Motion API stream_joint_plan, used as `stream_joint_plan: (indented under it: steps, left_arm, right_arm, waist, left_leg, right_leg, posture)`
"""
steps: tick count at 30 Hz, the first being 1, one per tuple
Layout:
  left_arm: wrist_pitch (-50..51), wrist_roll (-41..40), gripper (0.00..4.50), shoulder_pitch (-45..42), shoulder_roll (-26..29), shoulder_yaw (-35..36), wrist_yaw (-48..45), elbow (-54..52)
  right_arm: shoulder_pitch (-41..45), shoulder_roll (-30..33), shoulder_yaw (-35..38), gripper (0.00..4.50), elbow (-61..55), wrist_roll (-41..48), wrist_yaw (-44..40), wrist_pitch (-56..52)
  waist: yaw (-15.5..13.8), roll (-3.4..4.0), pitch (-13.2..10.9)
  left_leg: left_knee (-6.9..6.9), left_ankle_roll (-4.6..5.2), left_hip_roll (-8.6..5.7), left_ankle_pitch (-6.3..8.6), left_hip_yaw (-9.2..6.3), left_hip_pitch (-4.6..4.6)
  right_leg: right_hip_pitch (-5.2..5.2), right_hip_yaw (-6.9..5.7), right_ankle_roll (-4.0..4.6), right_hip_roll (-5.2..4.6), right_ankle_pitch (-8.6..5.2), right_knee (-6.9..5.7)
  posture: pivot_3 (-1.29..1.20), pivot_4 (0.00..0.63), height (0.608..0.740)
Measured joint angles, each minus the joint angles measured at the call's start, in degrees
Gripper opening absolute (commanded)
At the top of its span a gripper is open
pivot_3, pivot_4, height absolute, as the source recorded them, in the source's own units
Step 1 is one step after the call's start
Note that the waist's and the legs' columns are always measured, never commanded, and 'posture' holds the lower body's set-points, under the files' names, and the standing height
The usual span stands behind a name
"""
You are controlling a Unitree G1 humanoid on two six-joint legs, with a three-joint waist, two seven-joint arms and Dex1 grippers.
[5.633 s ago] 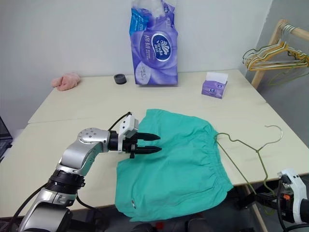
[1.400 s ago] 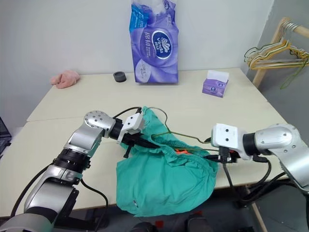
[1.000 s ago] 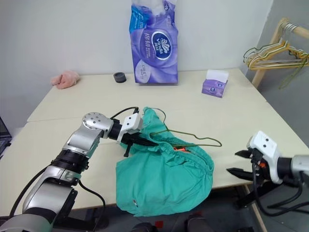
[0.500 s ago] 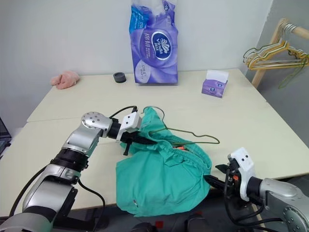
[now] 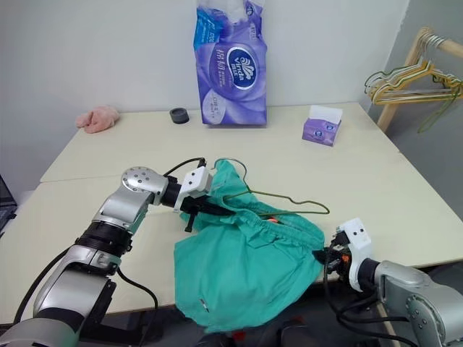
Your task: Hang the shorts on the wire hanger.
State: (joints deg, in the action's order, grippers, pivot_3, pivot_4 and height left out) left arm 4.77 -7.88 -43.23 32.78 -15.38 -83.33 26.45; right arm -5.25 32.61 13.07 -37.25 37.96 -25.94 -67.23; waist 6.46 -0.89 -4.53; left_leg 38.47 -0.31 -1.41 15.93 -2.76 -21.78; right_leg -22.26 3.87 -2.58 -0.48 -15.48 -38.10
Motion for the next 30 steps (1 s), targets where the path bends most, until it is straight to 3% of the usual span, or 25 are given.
stream_joint_plan:
  steps: [12, 25, 30]
  left_arm:
    - [3.66, -1.46, 0.0, 1.58, 5.58, -0.66, -6.28, -4.88]
    - [-0.81, 3.21, 0.0, 1.61, 5.72, -2.42, -4.8, -3.0]
    - [-2.73, 4.43, 0.0, 1.61, 5.09, -2.52, -3.34, -1.24]
  right_arm:
    - [0.72, 4.72, 6.04, 0.02, 1.48, 1.78, -2.13, 1.93]
    - [0.11, 9.22, 10.69, 0.02, -2.86, 10.25, -4.15, 0.24]
    - [5.54, 12.83, 10.85, 0.02, -3.98, 15.1, -3.59, -2.39]
  waist:
    - [0.0, 0.01, 0.01]
    - [0.05, 0.01, 0.01]
    - [0.12, 0.02, 0.0]
  left_leg:
    - [-0.01, 0.0, 0.0, 0.0, 0.02, 0.0]
    - [-0.01, 0.0, 0.01, 0.0, 0.02, 0.0]
    - [-0.01, 0.01, 0.01, 0.0, 0.03, 0.01]
  right_leg:
    - [0.0, 0.01, 0.0, 0.05, 0.0, 0.01]
    - [0.0, 0.02, 0.0, 0.04, 0.0, 0.02]
    - [0.0, 0.03, 0.0, 0.04, 0.0, 0.02]
  posture:
    - [-0.18, 0.053, 0.74]
    - [-0.2, 0.054, 0.74]
    - [-0.21, 0.055, 0.74]
